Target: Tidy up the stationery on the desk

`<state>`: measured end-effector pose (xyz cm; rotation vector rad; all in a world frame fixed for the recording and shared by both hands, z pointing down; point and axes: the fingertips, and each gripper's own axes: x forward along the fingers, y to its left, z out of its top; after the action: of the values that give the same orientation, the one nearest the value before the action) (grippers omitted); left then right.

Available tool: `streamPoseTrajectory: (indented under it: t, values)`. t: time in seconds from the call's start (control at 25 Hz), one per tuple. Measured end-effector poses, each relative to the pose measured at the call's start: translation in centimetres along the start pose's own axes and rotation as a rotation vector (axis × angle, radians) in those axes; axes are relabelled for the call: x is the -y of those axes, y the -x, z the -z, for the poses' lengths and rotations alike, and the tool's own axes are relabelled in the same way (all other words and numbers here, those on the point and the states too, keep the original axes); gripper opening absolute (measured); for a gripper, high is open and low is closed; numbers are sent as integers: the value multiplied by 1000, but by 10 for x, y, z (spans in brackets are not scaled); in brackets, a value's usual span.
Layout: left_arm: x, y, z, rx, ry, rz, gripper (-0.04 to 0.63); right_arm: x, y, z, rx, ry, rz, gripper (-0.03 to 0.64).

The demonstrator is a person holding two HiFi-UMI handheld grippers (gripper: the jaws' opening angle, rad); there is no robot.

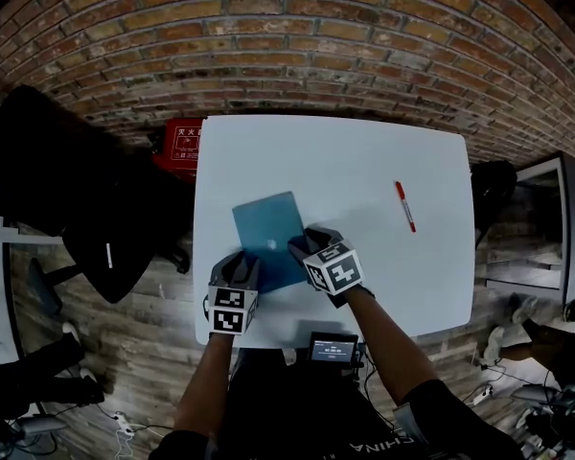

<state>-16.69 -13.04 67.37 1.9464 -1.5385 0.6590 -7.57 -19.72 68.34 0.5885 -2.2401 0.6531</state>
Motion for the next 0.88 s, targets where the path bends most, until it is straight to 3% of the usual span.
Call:
streamPoseTrajectory:
  t: [0.28, 0.52, 0.68, 0.88]
  values:
    - [1, -1, 0, -29, 42, 4, 133, 1, 1, 1, 3, -24, 19, 207]
    - [-1, 1, 1, -43, 38, -65, 133, -2, 2, 0, 0, -30, 40, 204]
    - [-2, -1, 3, -49, 110, -44, 132, -4, 0, 1, 10, -45, 40, 216]
    - [-1, -3, 4, -52, 130, -16, 123, -3, -1, 1, 17, -63, 42, 192]
